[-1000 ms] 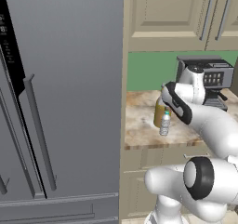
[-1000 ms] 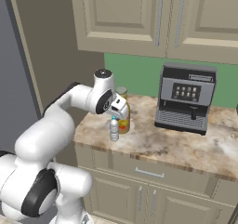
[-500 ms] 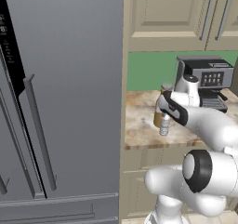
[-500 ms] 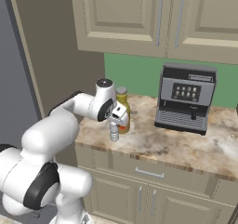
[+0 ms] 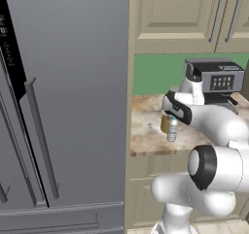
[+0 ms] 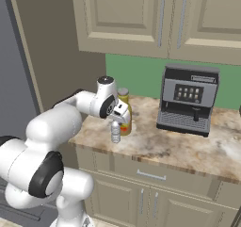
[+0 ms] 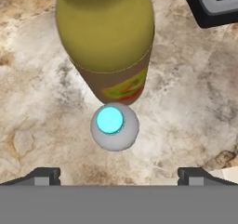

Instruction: Place the drinks on the dining counter in a tight cluster.

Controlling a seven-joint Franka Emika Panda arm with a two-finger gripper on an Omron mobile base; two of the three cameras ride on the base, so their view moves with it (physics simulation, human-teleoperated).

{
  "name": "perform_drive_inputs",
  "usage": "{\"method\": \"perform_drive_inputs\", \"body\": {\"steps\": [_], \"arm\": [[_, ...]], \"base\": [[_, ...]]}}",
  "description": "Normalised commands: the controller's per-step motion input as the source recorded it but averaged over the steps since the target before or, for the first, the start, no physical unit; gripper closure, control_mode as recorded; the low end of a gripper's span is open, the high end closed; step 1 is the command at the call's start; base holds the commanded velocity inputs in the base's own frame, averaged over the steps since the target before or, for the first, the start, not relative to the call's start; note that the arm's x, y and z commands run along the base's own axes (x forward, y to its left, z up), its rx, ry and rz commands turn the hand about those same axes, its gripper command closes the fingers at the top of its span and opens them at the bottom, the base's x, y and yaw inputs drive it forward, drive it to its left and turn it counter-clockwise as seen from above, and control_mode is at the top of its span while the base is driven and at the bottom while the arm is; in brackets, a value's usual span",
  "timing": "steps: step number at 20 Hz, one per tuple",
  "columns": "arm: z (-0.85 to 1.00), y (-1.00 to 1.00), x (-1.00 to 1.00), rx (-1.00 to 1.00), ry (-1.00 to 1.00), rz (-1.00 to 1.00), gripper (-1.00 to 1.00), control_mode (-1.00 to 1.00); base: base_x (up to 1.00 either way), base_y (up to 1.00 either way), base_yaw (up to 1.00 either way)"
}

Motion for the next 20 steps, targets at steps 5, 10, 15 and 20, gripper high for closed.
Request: {"method": "perform_drive_inputs", "body": {"steps": [5, 10, 15, 20], "arm": [[0.0, 0.0, 0.03, 0.0, 0.0, 0.0, -1.0, -1.0], [0.0, 0.0, 0.07, 0.0, 0.0, 0.0, -1.0, -1.0], [0.0, 0.0, 0.09, 0.0, 0.0, 0.0, -1.0, -1.0], [-0.01, 0.0, 0.07, 0.0, 0.0, 0.0, -1.0, -1.0]], "base": [[0.0, 0.0, 0.0], [0.0, 0.0, 0.0], [0.0, 0.0, 0.0], [0.0, 0.0, 0.0]]}}
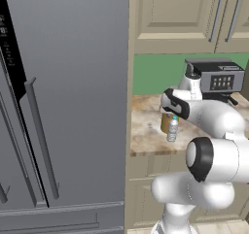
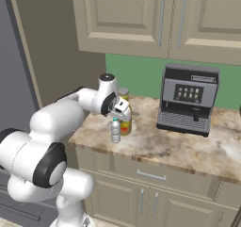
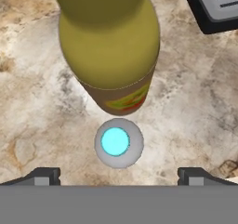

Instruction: Place the drinks on the dining counter in a tight cluster.

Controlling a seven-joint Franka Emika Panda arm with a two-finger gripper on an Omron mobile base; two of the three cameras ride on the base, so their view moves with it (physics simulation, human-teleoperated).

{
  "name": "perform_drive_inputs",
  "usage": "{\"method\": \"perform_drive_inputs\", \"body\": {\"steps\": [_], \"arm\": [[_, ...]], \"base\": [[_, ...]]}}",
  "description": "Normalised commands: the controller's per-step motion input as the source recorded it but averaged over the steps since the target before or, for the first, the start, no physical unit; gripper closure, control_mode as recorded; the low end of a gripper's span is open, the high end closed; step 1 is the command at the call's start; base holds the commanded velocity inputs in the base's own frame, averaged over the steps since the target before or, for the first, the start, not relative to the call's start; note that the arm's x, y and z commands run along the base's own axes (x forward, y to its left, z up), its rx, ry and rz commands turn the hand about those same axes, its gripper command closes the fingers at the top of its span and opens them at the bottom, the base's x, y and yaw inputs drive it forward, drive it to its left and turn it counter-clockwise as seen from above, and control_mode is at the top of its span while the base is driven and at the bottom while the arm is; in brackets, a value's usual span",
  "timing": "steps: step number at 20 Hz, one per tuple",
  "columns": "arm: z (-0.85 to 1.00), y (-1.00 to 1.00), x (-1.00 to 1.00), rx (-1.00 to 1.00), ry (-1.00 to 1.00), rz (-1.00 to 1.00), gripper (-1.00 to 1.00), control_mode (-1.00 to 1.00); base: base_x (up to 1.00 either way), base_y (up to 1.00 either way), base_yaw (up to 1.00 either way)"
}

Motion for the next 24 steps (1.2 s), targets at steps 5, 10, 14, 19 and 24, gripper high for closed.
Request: {"method": "perform_drive_inputs", "body": {"steps": [5, 10, 14, 19, 24], "arm": [[-0.04, 0.0, 0.03, 0.0, 0.0, 0.0, -1.0, -1.0], [-0.14, 0.0, 0.01, 0.0, 0.0, 0.0, -1.0, -1.0], [-0.22, 0.0, 0.0, 0.0, 0.0, 0.0, -1.0, -1.0], [-0.11, 0.0, 0.08, 0.0, 0.0, 0.0, -1.0, -1.0], [-0.01, 0.0, 0.11, 0.0, 0.0, 0.0, -1.0, -1.0]], "base": [[0.0, 0.0, 0.0], [0.0, 0.0, 0.0], [0.0, 0.0, 0.0], [0.0, 0.0, 0.0], [0.0, 0.0, 0.0]]}}
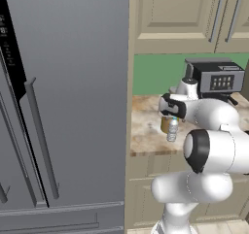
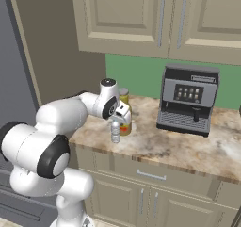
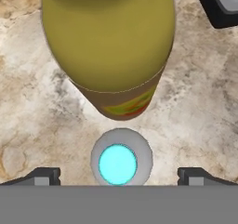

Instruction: Place the drinks on the dining counter in a tight cluster.

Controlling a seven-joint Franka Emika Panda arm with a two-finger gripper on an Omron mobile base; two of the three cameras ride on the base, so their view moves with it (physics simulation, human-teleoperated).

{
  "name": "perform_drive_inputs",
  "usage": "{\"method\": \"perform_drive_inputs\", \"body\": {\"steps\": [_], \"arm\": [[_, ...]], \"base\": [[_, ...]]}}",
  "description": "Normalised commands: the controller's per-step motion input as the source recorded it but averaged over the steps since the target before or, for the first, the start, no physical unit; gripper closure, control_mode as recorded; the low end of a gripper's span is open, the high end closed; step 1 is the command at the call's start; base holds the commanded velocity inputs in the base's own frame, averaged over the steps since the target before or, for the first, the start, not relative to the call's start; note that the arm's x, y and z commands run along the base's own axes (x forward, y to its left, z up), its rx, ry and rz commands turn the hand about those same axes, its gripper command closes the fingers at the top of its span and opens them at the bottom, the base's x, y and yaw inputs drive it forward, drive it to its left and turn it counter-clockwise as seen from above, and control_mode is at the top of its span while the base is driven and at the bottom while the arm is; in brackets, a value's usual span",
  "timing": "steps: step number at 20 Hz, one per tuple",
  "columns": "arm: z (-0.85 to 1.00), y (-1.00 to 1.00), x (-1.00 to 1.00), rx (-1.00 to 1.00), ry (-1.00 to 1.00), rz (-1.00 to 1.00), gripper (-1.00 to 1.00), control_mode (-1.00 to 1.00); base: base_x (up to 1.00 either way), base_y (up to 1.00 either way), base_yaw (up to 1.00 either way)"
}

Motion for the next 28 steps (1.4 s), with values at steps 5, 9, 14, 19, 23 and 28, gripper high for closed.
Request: {"method": "perform_drive_inputs", "body": {"steps": [5, 9, 14, 19, 23, 28], "arm": [[0.0, 0.0, 0.16, 0.0, 0.0, 0.0, -1.0, -1.0], [0.0, 0.0, 0.07, 0.0, 0.0, 0.0, -1.0, -1.0], [0.0, -0.02, 0.02, 0.0, 0.0, 0.0, -1.0, -1.0], [0.0, -0.14, 0.0, 0.0, 0.0, 0.0, -1.0, -1.0], [0.0, -0.07, 0.0, 0.0, 0.0, 0.0, -1.0, -1.0], [-0.02, 0.0, 0.02, 0.0, 0.0, 0.0, -1.0, -1.0]], "base": [[0.0, 0.0, 0.0], [0.0, 0.0, 0.0], [0.0, 0.0, 0.0], [0.0, 0.0, 0.0], [0.0, 0.0, 0.0], [0.0, 0.0, 0.0]]}}
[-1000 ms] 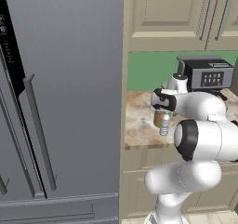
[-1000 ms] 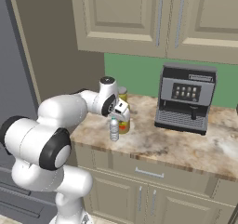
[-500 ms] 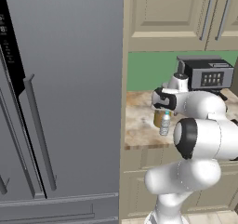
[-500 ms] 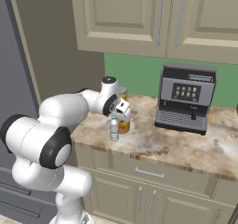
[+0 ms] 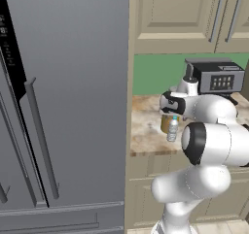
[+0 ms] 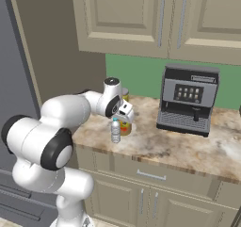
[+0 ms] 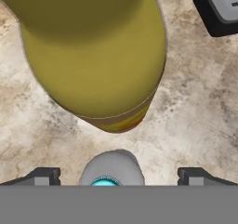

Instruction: Place the drinks on the dining counter in a tight cluster.

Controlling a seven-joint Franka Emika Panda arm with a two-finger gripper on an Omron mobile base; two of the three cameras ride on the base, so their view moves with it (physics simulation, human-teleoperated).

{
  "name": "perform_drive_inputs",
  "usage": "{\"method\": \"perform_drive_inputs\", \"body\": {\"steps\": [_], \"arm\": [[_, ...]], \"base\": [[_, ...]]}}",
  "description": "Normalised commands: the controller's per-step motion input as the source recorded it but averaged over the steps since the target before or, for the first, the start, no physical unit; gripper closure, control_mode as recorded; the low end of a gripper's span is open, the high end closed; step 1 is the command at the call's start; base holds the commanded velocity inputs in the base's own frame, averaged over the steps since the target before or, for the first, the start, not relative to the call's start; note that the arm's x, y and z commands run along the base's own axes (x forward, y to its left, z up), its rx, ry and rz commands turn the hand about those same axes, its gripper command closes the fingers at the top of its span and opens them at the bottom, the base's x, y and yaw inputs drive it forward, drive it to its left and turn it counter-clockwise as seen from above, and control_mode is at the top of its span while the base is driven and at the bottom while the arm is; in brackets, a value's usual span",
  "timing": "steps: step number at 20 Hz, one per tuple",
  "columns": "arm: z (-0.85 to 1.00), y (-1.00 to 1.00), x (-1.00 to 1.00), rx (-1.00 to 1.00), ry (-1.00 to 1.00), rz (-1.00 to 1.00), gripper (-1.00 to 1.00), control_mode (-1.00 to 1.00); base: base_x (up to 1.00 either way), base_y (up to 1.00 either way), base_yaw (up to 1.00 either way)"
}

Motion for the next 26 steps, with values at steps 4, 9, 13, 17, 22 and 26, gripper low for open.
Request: {"method": "perform_drive_inputs", "body": {"steps": [4, 9, 13, 17, 22, 26], "arm": [[-0.1, 0.0, 0.0, 0.0, 0.0, 0.0, -1.0, -1.0], [-0.18, 0.0, 0.0, 0.0, 0.0, 0.0, -1.0, -1.0], [-0.02, 0.0, 0.0, 0.0, 0.0, 0.0, -1.0, -1.0], [0.0, 0.01, 0.0, 0.0, 0.0, 0.0, -1.0, -1.0], [0.0, 0.03, 0.0, 0.0, 0.0, 0.0, -1.0, -1.0], [0.0, 0.01, -0.05, 0.0, 0.0, 0.0, -1.0, -1.0]], "base": [[0.0, 0.0, 0.0], [0.0, 0.0, 0.0], [0.0, 0.0, 0.0], [0.0, 0.0, 0.0], [0.0, 0.0, 0.0], [0.0, 0.0, 0.0]]}}
